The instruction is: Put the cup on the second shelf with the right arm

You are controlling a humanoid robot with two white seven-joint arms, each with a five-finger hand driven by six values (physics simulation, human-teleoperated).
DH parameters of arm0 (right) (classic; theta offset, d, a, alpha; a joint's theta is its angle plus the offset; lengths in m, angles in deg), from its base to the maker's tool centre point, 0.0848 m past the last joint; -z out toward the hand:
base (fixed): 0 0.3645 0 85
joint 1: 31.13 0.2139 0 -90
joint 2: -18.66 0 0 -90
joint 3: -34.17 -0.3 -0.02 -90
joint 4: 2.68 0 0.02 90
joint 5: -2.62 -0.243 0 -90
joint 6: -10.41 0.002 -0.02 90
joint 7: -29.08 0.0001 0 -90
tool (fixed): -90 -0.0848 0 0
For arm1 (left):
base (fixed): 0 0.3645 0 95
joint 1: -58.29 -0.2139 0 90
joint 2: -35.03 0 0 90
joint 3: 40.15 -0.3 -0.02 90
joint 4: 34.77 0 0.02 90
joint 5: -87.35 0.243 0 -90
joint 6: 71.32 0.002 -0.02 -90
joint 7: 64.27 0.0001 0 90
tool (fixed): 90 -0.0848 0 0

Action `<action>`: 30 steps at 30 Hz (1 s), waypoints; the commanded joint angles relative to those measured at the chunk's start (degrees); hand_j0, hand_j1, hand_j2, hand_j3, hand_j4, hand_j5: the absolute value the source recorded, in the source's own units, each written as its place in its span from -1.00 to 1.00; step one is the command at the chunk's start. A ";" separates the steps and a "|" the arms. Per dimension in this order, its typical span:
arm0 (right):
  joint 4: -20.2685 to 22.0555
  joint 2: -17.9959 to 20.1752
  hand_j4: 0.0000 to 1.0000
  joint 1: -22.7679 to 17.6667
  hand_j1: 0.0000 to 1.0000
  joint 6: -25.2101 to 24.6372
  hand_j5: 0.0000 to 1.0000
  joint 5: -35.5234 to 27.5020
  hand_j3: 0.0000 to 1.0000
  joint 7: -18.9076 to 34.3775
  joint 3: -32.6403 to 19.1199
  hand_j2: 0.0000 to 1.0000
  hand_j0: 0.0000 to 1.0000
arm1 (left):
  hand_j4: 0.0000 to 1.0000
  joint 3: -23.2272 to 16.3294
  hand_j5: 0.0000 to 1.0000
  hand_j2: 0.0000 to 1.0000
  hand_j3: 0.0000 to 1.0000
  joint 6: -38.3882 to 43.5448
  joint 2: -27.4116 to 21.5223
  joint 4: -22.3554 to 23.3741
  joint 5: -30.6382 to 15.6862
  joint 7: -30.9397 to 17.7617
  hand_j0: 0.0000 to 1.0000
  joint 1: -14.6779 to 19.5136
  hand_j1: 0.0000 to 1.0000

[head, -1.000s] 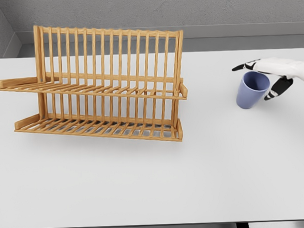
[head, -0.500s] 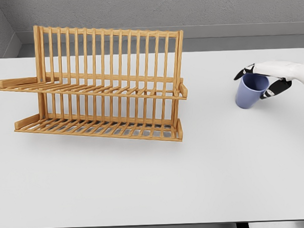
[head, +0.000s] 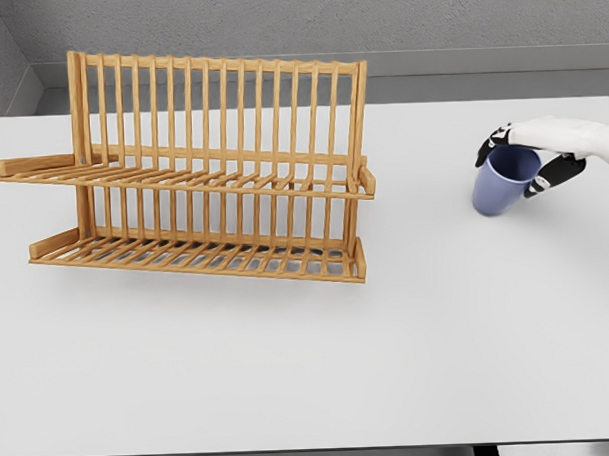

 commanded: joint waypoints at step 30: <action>14.80 3.01 0.24 2.37 0.24 1.56 0.24 -0.25 0.24 -0.03 -9.04 0.24 0.24 | 1.00 0.01 1.00 1.00 1.00 0.00 0.00 0.06 -0.08 0.04 1.00 0.00 1.00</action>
